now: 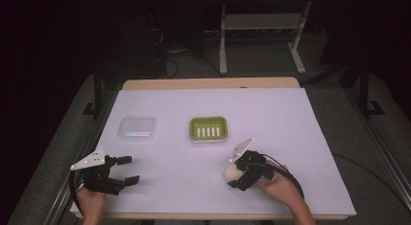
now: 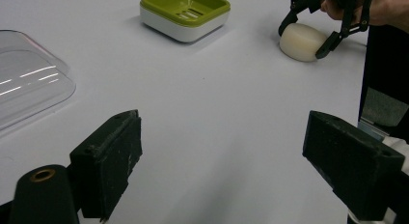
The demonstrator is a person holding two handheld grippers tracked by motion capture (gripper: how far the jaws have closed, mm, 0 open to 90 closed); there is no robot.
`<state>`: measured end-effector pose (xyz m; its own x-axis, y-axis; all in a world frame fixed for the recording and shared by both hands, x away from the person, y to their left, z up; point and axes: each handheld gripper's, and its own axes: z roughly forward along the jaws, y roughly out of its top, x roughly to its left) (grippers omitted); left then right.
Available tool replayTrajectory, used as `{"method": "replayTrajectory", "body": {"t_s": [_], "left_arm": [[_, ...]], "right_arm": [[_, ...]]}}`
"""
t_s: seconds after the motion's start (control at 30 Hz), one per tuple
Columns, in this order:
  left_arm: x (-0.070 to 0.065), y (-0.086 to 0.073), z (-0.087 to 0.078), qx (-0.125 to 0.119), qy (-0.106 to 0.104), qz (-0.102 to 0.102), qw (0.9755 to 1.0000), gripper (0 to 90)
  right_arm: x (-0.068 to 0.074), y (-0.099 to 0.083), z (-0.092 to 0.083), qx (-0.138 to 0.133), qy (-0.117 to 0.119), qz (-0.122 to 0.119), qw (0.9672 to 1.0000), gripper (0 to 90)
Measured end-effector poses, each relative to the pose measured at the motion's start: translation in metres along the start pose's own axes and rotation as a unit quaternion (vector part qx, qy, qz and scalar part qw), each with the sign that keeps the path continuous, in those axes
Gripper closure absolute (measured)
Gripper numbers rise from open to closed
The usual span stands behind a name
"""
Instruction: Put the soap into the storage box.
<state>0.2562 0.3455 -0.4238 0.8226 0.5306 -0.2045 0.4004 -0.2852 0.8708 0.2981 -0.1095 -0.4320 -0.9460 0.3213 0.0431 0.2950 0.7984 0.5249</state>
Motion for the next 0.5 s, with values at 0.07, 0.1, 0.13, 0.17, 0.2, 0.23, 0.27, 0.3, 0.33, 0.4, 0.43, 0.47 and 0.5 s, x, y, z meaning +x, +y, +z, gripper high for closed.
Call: {"method": "replayTrajectory", "body": {"t_s": [0.07, 0.1, 0.13, 0.17, 0.2, 0.23, 0.27, 0.3, 0.33, 0.4, 0.43, 0.47, 0.5], "left_arm": [[0.0, 0.0, 0.0, 0.0, 0.0, 0.001, 1.0, 13.1], [0.0, 0.0, 0.0, 0.0, -0.001, 0.0, 1.0, 13.1], [0.0, 0.0, 0.0, -0.001, 0.0, -0.001, 1.0, 13.1], [0.0, -0.001, 0.0, -0.002, 0.0, -0.005, 1.0, 13.1], [0.0, -0.001, -0.001, -0.004, 0.0, -0.004, 1.0, 13.1], [0.0, 0.0, -0.002, -0.003, 0.0, 0.0, 1.0, 13.1], [0.0, 0.0, -0.002, -0.003, 0.0, -0.001, 1.0, 13.1], [0.0, -0.001, -0.002, -0.003, 0.0, -0.001, 1.0, 13.1], [0.0, -0.001, -0.002, -0.003, 0.0, -0.002, 1.0, 13.1], [0.0, -0.001, -0.002, -0.004, 0.0, -0.003, 1.0, 13.1], [0.0, -0.001, -0.002, -0.004, 0.0, -0.004, 1.0, 13.1], [0.0, -0.001, -0.002, -0.005, 0.001, -0.004, 1.0, 13.1], [0.0, -0.001, -0.002, -0.006, 0.001, -0.004, 1.0, 13.1]], "right_arm": [[0.0, 0.001, 0.0, 0.005, 0.0, 0.0, 1.0, 23.9], [0.0, 0.001, 0.0, 0.006, 0.003, -0.001, 1.0, 23.9], [0.0, 0.002, -0.001, 0.008, 0.006, 0.0, 0.9999, 24.0], [-0.001, 0.003, -0.001, 0.008, 0.005, 0.001, 1.0, 24.0], [-0.002, 0.004, -0.001, 0.007, 0.008, 0.003, 0.9999, 24.0], [-0.003, 0.005, -0.002, 0.009, 0.009, 0.004, 0.9999, 24.0], [-0.004, 0.006, -0.003, 0.007, 0.009, 0.006, 0.9999, 24.0], [-0.005, 0.007, -0.004, 0.004, 0.008, 0.007, 0.9999, 24.0], [-0.006, 0.008, -0.005, 0.001, 0.01, 0.009, 0.9999, 24.0], [-0.009, 0.011, -0.009, -0.009, 0.009, 0.009, 0.9999, 24.0], [-0.01, 0.011, -0.01, -0.009, 0.008, 0.01, 0.9999, 24.0], [-0.01, 0.013, -0.011, -0.011, 0.009, 0.013, 0.9998, 24.0], [-0.011, 0.014, -0.012, -0.013, 0.009, 0.012, 0.9998, 24.0]]}}
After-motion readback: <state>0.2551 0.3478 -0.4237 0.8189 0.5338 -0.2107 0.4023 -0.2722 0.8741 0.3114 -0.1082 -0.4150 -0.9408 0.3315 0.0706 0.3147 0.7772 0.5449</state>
